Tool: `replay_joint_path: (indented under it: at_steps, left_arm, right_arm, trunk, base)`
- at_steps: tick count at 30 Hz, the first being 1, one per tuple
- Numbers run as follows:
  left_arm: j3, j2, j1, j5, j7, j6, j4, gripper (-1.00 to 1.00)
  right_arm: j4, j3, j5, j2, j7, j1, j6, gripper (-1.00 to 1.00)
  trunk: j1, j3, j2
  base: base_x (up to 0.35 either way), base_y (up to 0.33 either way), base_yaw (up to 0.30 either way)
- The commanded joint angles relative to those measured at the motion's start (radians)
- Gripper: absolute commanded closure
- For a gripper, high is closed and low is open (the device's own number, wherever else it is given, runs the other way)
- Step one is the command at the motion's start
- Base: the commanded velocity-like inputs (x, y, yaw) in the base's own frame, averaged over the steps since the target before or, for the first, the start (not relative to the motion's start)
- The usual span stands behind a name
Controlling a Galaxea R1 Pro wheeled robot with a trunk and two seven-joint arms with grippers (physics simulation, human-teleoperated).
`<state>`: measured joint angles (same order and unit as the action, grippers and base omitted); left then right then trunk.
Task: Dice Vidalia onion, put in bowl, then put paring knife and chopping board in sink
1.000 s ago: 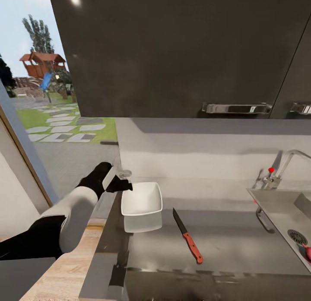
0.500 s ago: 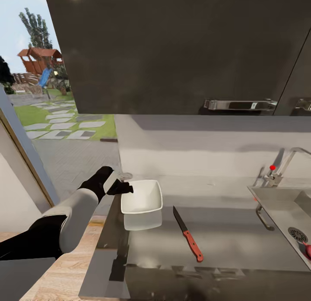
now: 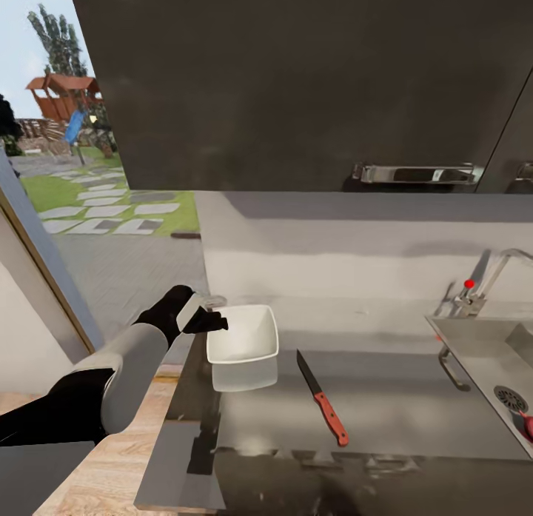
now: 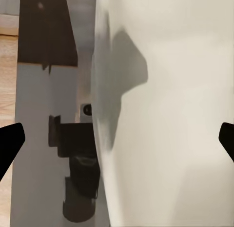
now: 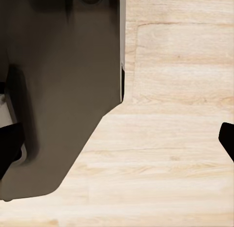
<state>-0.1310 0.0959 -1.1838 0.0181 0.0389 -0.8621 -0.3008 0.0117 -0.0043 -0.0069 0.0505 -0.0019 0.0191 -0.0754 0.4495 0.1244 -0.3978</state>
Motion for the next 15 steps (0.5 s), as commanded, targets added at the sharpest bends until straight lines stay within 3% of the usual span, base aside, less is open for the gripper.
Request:
replay_joint_path:
  at_steps: [1,15]
  left_arm:
    - [-0.007,0.001,-0.001,0.002,0.004,-0.005,-0.001,-1.00]
    - [-0.007,0.001,-0.001,0.002,0.004,-0.005,-0.001,-1.00]
  right_arm:
    - [-0.001,0.000,-0.001,0.000,0.000,0.001,-0.004,-1.00]
    - [-0.001,0.000,-0.001,0.000,0.000,0.001,-0.003,-1.00]
  trunk:
    - [0.001,0.004,-0.002]
    - [0.001,0.023,-0.002]
  base:
    - [0.000,0.000,0.000]
    - [0.000,0.000,0.000]
